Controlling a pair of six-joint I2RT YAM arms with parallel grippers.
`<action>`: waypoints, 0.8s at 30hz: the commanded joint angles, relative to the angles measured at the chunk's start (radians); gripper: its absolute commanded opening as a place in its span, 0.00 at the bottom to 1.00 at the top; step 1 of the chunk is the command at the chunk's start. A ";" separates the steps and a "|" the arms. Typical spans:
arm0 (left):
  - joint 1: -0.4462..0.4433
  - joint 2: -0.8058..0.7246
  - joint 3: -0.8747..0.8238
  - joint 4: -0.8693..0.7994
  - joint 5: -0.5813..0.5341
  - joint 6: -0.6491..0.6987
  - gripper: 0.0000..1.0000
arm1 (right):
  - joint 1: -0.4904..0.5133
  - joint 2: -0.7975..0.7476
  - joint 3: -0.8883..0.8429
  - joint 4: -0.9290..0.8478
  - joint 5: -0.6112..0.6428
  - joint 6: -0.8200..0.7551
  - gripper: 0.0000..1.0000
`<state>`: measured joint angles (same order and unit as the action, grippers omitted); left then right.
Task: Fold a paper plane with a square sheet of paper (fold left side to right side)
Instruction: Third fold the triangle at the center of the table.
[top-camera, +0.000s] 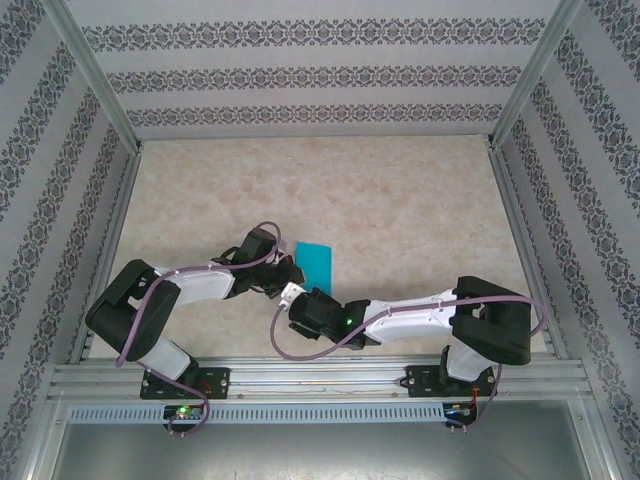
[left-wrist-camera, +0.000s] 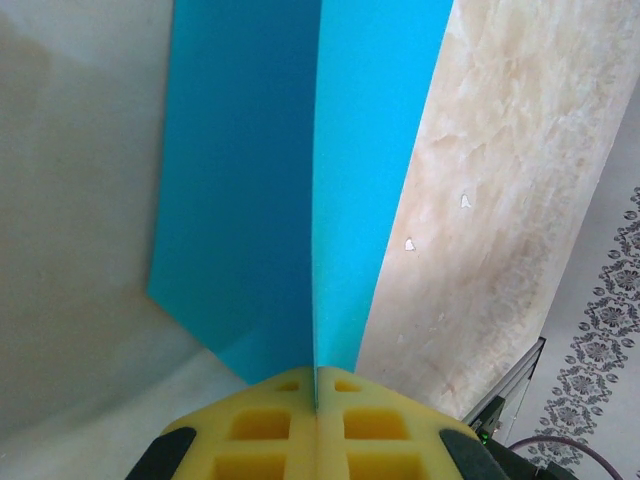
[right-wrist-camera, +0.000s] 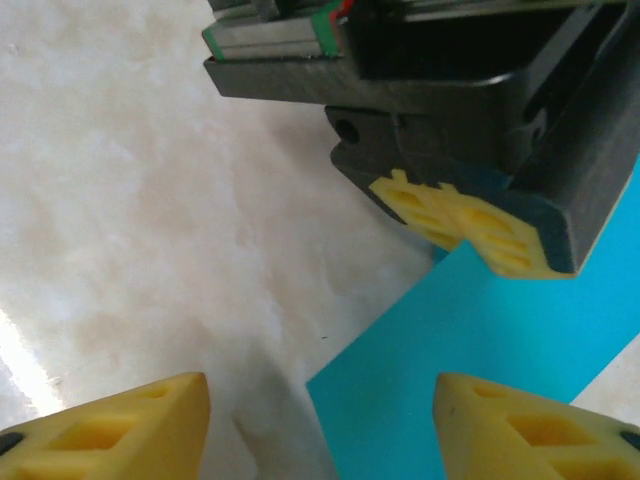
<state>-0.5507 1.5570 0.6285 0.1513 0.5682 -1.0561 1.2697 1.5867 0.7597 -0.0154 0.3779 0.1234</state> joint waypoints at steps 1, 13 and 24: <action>-0.016 0.018 0.020 0.030 0.004 -0.012 0.00 | -0.018 0.015 0.027 0.009 0.035 -0.003 0.53; -0.011 0.006 0.033 -0.023 0.001 0.032 0.19 | -0.058 -0.022 0.006 -0.018 -0.011 0.047 0.00; 0.107 -0.127 0.052 -0.206 0.028 0.178 0.41 | -0.164 -0.086 -0.067 0.013 -0.289 0.140 0.00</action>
<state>-0.4736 1.4796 0.6456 0.0288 0.5766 -0.9546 1.1324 1.5211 0.7158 -0.0120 0.2028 0.2092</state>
